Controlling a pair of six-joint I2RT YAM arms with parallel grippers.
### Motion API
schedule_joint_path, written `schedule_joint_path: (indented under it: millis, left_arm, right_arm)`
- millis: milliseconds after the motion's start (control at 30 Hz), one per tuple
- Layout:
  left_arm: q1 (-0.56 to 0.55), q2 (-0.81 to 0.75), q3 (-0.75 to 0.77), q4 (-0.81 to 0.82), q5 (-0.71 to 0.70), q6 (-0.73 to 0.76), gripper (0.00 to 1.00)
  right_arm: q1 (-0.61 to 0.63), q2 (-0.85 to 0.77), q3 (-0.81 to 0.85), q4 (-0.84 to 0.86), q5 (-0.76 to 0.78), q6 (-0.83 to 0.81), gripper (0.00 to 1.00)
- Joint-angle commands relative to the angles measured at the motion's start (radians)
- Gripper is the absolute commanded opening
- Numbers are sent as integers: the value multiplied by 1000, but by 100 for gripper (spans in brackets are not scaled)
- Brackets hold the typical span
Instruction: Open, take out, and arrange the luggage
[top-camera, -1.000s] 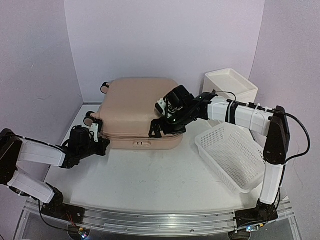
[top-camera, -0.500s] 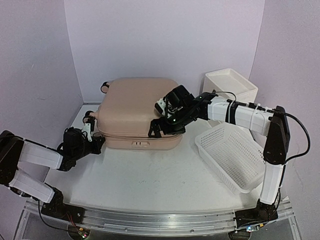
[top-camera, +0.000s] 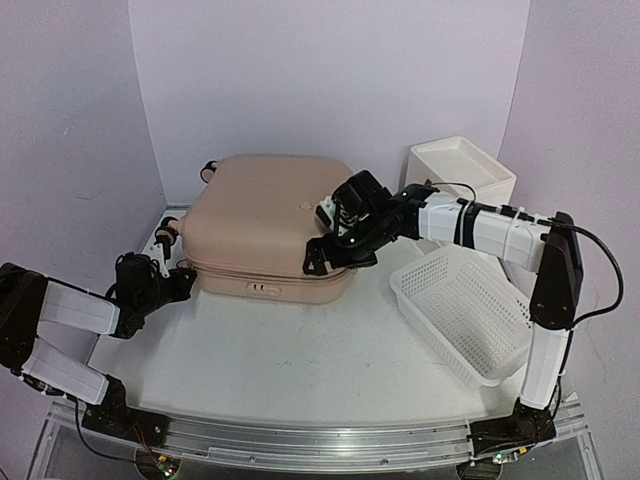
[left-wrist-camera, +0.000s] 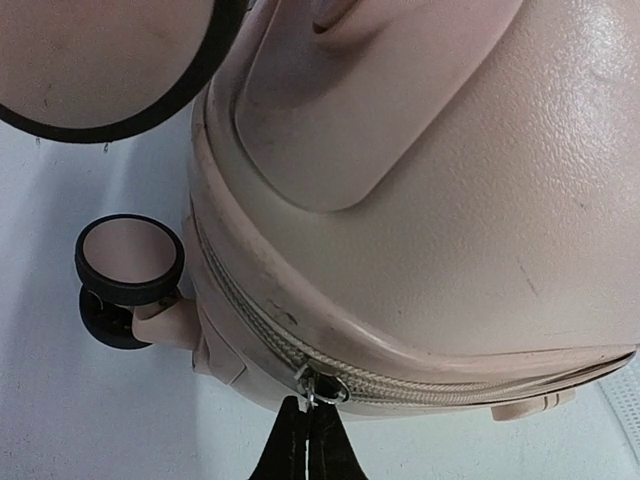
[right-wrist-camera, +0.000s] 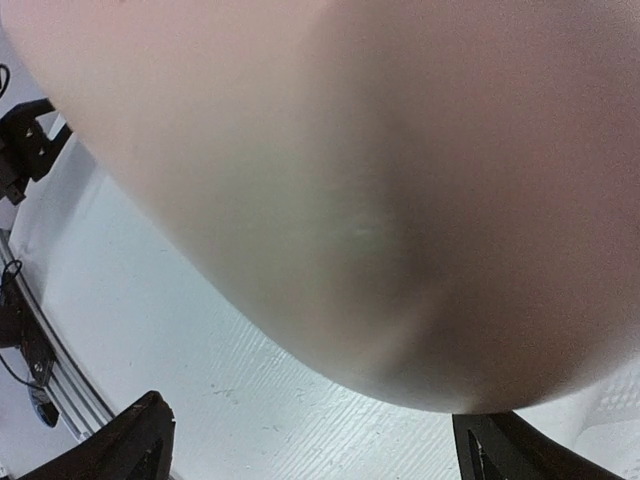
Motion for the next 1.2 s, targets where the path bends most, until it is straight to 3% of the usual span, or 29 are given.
schedule_joint_path:
  millis: [0,133,300,467,633,967,1167]
  left_arm:
    - [31,-20,43,94,-4,-10,0]
    - [32,-28,34,89,13,-22,0]
    - [31,-15,26,80,27,-24,0]
    - [31,-7,29,78,52,-45,0]
    - [31,-6,30,76,73,-54,0]
    - [31,5,45,72,85,-45,0]
    - [31,8,56,70,61,-49,0]
  right_arm:
    - [-58,-121,1,-4,154,109,98]
    - [-135,-143,-3,-91,295,176,98]
    - [-244,-58,44,-91,248,185,93]
    - [-288,97,162,-89,231,228,76]
    - [-300,237,277,-69,206,262,65]
    - [-306,442,436,-61,120,285,57]
    - [-304,489,412,-59,162,280,45]
